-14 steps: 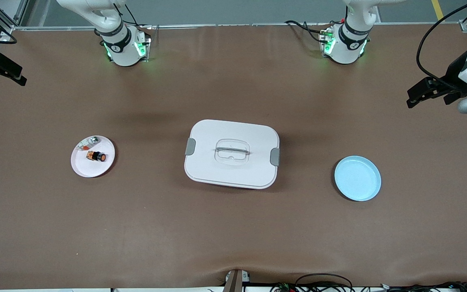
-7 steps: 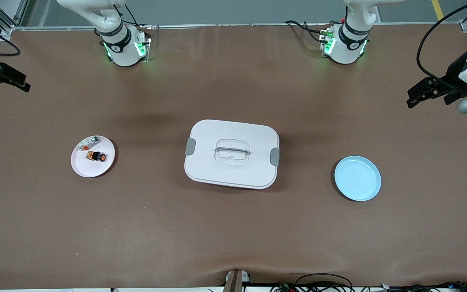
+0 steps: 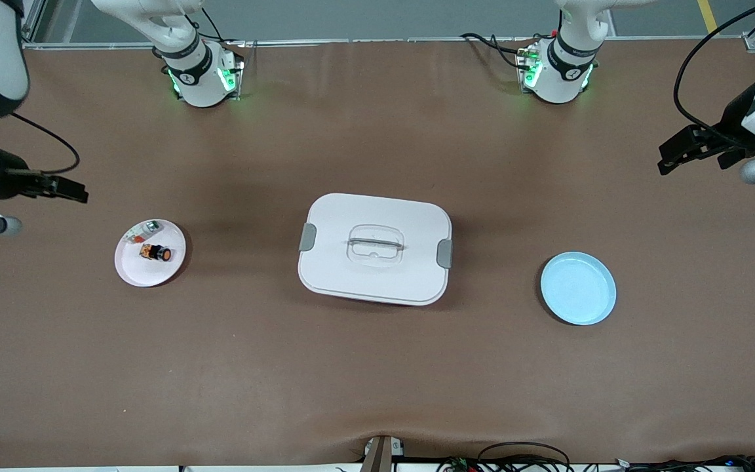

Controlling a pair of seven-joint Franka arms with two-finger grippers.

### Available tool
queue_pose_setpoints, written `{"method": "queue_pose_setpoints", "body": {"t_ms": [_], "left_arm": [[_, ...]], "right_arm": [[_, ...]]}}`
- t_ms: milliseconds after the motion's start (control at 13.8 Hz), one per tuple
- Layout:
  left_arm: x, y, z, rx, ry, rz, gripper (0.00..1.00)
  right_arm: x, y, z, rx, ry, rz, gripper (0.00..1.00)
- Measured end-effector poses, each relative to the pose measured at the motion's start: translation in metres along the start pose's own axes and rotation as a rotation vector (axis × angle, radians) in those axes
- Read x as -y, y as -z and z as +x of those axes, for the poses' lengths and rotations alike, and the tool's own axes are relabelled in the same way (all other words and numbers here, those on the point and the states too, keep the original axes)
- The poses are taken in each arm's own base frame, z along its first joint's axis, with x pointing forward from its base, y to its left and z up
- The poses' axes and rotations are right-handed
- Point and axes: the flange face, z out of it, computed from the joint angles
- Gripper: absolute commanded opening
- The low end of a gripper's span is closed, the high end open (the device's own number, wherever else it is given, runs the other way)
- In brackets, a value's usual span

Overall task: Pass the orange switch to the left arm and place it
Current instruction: 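Reach the right gripper down to the orange switch on the white plate, then close the right gripper on the orange switch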

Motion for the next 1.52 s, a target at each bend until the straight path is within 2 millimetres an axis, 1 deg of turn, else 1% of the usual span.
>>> {"method": "queue_pose_setpoints", "body": {"t_ms": [290, 652, 870, 1232, 1377, 1522], "left_arm": [[0.000, 0.000, 0.000, 0.001, 0.000, 0.000, 1.00], [0.000, -0.001, 0.000, 0.004, -0.001, 0.001, 1.00], [-0.001, -0.002, 0.000, 0.005, -0.001, 0.001, 1.00], [-0.002, -0.003, 0.000, 0.008, -0.003, 0.001, 1.00], [-0.002, -0.003, 0.000, 0.009, -0.003, 0.001, 1.00], [-0.002, -0.003, 0.000, 0.009, -0.003, 0.001, 1.00]], "right_arm": [[0.002, -0.068, 0.009, -0.075, 0.019, 0.003, 1.00], [-0.010, -0.141, 0.029, -0.079, -0.006, 0.019, 1.00], [-0.010, -0.183, 0.031, -0.096, -0.028, 0.040, 1.00], [-0.008, -0.233, 0.032, -0.077, -0.042, 0.048, 1.00], [-0.007, -0.249, 0.033, -0.056, -0.042, 0.046, 1.00], [-0.006, -0.260, 0.032, -0.036, -0.041, 0.044, 1.00]]}}
